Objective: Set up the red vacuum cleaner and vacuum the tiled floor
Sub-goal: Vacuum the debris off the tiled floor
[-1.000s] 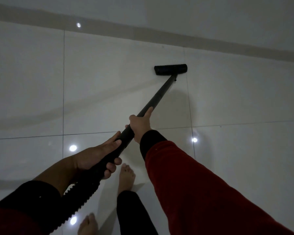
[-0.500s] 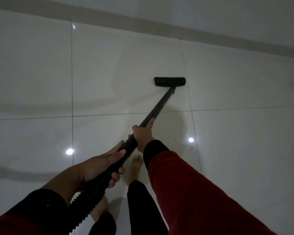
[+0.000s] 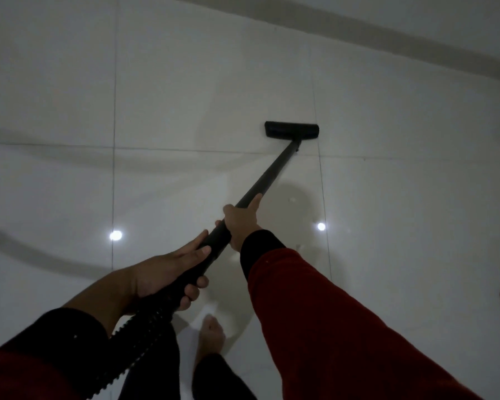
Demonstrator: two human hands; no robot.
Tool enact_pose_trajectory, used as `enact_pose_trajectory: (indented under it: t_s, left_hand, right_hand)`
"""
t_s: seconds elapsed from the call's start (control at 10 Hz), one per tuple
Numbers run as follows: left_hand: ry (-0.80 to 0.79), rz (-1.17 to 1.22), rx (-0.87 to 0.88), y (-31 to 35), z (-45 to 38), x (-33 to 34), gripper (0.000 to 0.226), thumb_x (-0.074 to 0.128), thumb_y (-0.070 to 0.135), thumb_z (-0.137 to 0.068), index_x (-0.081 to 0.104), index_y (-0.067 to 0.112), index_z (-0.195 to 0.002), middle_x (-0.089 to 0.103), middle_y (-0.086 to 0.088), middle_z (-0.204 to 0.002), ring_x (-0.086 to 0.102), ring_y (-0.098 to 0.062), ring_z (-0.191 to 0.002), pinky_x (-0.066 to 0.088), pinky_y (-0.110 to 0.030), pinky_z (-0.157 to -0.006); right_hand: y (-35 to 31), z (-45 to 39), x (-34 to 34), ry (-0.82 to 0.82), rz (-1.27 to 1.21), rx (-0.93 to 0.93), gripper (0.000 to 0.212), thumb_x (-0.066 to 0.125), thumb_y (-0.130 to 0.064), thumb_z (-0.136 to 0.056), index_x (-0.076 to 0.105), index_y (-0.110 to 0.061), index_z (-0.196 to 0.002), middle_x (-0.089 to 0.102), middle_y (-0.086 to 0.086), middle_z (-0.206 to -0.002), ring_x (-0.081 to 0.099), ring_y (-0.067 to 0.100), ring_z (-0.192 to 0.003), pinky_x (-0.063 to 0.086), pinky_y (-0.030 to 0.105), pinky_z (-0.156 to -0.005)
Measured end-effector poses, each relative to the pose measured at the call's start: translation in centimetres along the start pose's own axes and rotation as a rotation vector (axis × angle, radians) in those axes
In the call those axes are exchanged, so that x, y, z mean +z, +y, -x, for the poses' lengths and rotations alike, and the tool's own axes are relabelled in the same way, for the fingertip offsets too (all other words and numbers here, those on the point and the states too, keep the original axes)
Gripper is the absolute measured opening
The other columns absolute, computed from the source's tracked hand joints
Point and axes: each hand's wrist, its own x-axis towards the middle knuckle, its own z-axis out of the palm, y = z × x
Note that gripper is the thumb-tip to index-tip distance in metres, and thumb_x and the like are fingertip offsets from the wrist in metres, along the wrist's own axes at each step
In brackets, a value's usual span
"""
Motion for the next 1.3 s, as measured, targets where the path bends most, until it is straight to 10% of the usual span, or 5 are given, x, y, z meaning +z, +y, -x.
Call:
enact_pose_trajectory:
  t_s: [0.4,0.7,1.0,1.1,1.3]
  left_hand:
    - [-0.014,-0.021,-0.054,-11.2,2.6,2.2,0.056,0.047,0.035,-0.092,0.025,0.055,-0.139,0.048,-0.005,-0.063,0.042,-0.01,-0.043,0.043,-0.021,-0.039]
    - [-0.065,-0.083,-0.122,-18.4,7.6,0.3,0.056,0.047,0.033,-0.093,0.025,0.053,-0.14,0.049,-0.006,-0.062,0.044,-0.01,-0.042,0.043,-0.021,-0.037]
    - [-0.108,-0.122,-0.139,-24.4,11.2,-2.0,0.067,0.055,0.036,-0.082,0.025,0.055,-0.139,0.05,-0.007,-0.065,0.046,-0.011,-0.044,0.045,-0.022,-0.039]
    - [-0.119,-0.134,-0.143,-26.5,11.7,-2.1,0.069,0.056,0.037,-0.081,0.025,0.054,-0.14,0.05,-0.006,-0.063,0.045,-0.011,-0.044,0.045,-0.022,-0.04]
    - [-0.154,-0.172,-0.153,-30.3,12.3,-1.7,0.072,0.059,0.039,-0.077,0.026,0.056,-0.139,0.05,-0.006,-0.064,0.046,-0.011,-0.045,0.046,-0.022,-0.04]
  right_hand:
    - [10.4,5.0,-3.6,0.018,-0.048,0.08,0.085,0.04,-0.006,-0.097,-0.017,-0.045,-0.147,0.041,-0.001,-0.077,0.062,0.019,-0.079,0.052,0.04,-0.094]
    - [19.1,11.5,-3.1,0.058,-0.046,-0.001,0.07,0.04,-0.007,-0.098,0.001,-0.042,-0.144,0.045,0.017,-0.139,0.058,0.016,-0.065,0.052,0.027,-0.06]
    - [26.5,14.7,-1.9,0.152,0.496,0.001,0.018,0.041,-0.015,-0.101,0.036,-0.001,-0.09,0.053,0.003,-0.085,0.063,0.026,-0.105,-0.002,0.063,-0.114]
    - [28.4,14.9,-1.8,0.043,0.097,0.121,0.053,0.041,-0.012,-0.1,0.014,-0.012,-0.145,0.054,0.012,-0.119,0.068,0.011,-0.072,0.05,0.041,-0.091]
    - [32.9,16.3,-3.2,0.056,-0.203,-0.005,0.074,0.04,-0.008,-0.099,-0.005,-0.051,-0.14,0.041,0.007,-0.111,0.057,0.014,-0.064,0.05,0.027,-0.055]
